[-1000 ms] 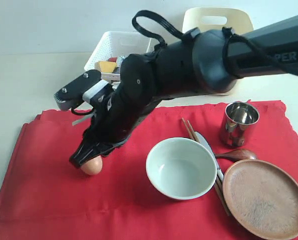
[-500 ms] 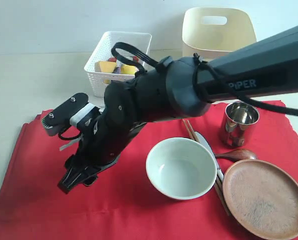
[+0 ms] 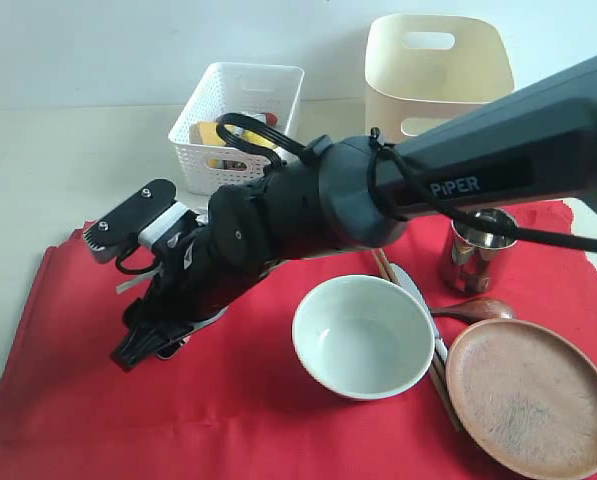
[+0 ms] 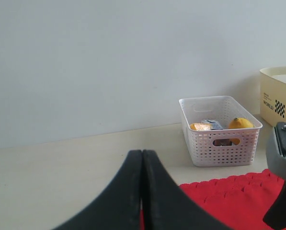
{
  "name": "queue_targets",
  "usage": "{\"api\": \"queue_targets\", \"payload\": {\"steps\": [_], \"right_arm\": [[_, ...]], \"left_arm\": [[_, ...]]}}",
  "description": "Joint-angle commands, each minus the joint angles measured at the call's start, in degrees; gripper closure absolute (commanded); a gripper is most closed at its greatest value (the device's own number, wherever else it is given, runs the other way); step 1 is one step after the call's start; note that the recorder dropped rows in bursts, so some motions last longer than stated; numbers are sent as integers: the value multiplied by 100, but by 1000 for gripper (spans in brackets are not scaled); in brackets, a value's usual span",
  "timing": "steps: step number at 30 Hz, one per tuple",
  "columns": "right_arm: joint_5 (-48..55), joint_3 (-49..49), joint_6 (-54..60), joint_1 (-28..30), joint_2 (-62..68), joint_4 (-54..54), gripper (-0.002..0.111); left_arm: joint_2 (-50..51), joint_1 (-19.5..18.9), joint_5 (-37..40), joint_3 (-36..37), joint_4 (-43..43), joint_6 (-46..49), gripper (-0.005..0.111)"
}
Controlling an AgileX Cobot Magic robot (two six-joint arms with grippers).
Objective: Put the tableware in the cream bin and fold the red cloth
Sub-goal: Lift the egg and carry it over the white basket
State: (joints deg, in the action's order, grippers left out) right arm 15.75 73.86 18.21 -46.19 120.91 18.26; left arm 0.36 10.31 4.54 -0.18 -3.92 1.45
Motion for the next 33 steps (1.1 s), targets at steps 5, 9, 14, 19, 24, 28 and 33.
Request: {"api": "queue_targets", "payload": {"steps": [5,9,14,19,24,28,33], "right_arm": [[-231,24,136,-44,68,-24,51],[-207,24,234,-44,275,-37,55],[-99,24,455,-44,208,-37,81],[-86,24,455,-44,-8,-37,108],[-86,24,455,15,-456,-157,108],[-115,34,455,255,-902,-211,108],[-474,34,421,623,-1290,-211,108]], "left_arm": [[-36,44,7,18,0,9,106],[-36,44,7,18,0,9,106],[-36,44,7,18,0,24,106],[-36,44,7,18,0,24,106],[-36,44,7,18,0,8,106],[-36,44,7,18,0,8,106],[-36,44,7,18,0,19,106]]}}
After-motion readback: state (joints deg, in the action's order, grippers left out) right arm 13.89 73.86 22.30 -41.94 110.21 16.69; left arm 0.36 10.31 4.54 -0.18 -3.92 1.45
